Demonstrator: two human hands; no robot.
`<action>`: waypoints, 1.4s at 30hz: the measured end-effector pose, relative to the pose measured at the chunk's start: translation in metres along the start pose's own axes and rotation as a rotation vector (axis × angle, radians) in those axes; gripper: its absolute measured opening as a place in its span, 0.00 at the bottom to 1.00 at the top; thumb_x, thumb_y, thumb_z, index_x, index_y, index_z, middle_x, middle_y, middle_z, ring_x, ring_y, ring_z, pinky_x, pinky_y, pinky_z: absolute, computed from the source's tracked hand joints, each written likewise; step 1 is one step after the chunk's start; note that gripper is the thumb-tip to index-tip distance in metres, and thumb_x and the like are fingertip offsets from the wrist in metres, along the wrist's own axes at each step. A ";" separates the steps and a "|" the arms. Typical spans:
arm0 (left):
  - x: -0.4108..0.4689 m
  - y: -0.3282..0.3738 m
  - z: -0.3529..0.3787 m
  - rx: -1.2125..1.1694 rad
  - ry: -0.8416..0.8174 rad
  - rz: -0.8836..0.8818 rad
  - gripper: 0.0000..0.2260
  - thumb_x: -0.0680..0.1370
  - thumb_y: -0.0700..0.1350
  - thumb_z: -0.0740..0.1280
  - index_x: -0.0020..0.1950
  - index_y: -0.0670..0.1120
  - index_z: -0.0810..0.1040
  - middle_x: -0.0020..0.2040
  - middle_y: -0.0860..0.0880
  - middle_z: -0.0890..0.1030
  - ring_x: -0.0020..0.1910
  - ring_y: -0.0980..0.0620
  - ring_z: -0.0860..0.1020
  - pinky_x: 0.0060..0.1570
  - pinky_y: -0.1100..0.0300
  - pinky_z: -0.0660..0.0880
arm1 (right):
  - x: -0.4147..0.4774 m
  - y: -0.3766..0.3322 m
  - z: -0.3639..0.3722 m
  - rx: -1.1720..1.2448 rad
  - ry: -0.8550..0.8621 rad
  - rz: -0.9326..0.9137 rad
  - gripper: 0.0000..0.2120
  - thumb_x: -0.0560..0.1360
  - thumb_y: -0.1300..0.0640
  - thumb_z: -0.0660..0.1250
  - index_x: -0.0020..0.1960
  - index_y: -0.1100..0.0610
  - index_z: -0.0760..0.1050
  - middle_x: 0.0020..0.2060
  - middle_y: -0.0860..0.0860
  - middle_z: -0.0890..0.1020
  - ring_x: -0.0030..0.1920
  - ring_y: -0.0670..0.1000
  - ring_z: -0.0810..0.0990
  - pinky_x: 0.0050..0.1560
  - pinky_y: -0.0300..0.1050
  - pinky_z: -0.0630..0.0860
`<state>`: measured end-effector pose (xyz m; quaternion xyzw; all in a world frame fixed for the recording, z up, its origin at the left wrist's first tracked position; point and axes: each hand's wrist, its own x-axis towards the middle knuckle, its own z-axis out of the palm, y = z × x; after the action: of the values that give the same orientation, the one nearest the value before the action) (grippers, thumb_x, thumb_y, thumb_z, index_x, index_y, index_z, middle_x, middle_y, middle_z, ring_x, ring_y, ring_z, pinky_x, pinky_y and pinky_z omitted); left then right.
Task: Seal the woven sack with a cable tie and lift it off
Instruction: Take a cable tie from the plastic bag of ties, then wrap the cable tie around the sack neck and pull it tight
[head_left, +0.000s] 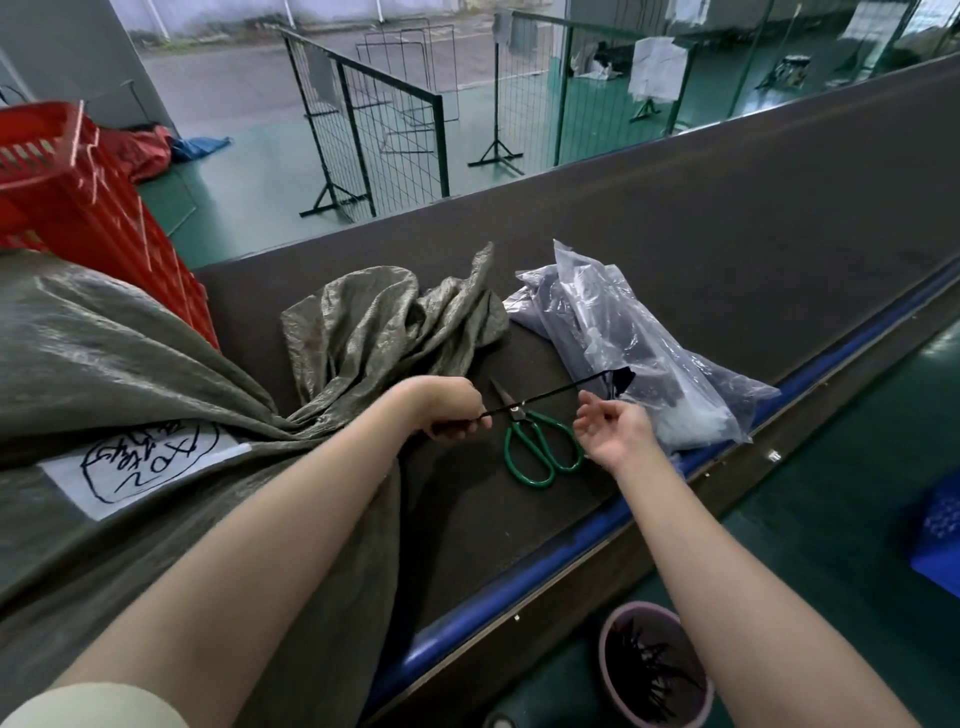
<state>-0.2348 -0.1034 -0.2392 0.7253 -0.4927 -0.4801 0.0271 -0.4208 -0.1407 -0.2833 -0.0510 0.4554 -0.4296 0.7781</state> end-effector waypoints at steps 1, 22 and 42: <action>-0.008 -0.004 -0.007 0.036 -0.058 -0.019 0.16 0.80 0.38 0.49 0.37 0.47 0.70 0.32 0.50 0.67 0.25 0.56 0.66 0.27 0.64 0.61 | 0.000 -0.004 0.003 -0.026 -0.001 -0.006 0.15 0.78 0.64 0.48 0.39 0.63 0.71 0.31 0.53 0.78 0.32 0.47 0.69 0.31 0.36 0.63; -0.062 -0.058 -0.050 0.267 0.313 -0.023 0.10 0.77 0.47 0.64 0.54 0.43 0.77 0.52 0.41 0.79 0.48 0.47 0.80 0.48 0.57 0.76 | -0.017 0.087 0.081 -0.719 -0.321 -0.102 0.19 0.82 0.51 0.48 0.41 0.54 0.73 0.18 0.45 0.79 0.27 0.45 0.73 0.27 0.37 0.73; -0.010 -0.094 -0.021 0.394 0.649 -0.367 0.36 0.76 0.44 0.64 0.77 0.46 0.45 0.69 0.40 0.71 0.68 0.42 0.70 0.67 0.53 0.63 | -0.006 0.090 0.038 -1.400 -0.093 -0.051 0.12 0.80 0.50 0.49 0.41 0.54 0.63 0.29 0.51 0.67 0.24 0.48 0.61 0.20 0.31 0.56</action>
<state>-0.1554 -0.0569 -0.2694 0.9060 -0.4035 -0.1200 -0.0444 -0.3377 -0.0921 -0.2994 -0.5693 0.5897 -0.0508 0.5706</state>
